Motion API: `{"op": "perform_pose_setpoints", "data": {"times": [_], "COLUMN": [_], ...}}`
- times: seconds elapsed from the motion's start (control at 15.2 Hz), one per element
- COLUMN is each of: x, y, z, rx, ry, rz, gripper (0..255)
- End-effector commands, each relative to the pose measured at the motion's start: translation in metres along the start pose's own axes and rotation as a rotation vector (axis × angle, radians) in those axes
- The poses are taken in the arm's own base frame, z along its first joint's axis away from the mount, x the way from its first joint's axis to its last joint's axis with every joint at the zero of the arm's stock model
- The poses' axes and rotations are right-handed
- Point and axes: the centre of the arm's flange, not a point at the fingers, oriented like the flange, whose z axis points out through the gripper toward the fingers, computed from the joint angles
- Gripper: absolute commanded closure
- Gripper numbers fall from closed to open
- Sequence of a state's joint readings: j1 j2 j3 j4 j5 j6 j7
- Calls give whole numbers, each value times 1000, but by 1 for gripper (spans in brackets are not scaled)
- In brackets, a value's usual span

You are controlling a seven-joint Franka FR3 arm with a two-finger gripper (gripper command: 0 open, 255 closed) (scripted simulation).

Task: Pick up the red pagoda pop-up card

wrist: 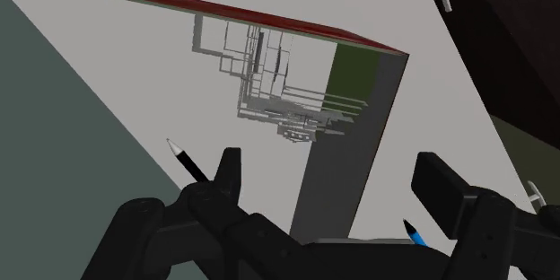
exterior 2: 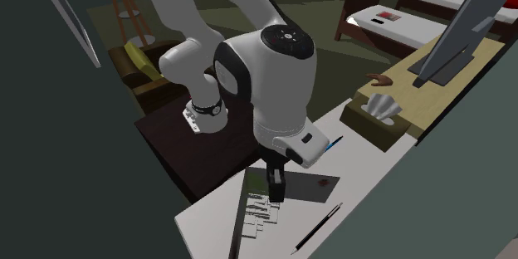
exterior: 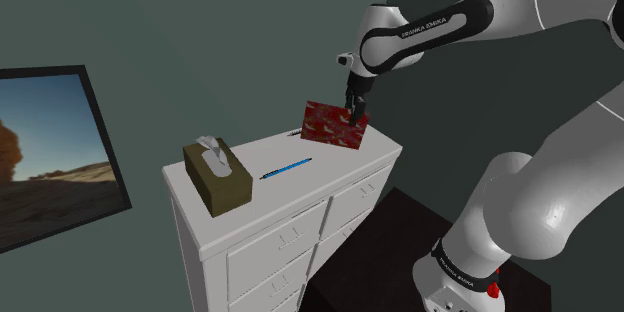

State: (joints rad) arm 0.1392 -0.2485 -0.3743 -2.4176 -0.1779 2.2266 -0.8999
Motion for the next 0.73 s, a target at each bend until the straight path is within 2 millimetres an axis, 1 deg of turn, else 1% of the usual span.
{"op": "perform_pose_setpoints", "data": {"times": [0.0, 0.59, 0.66], "x": [0, 1, 1], "y": [0, 0, 0], "z": [2, 2, -3], "rx": [0, 0, 0], "ry": [0, 0, 0], "rz": [0, 0, 0], "gripper": [255, 255, 255]}}
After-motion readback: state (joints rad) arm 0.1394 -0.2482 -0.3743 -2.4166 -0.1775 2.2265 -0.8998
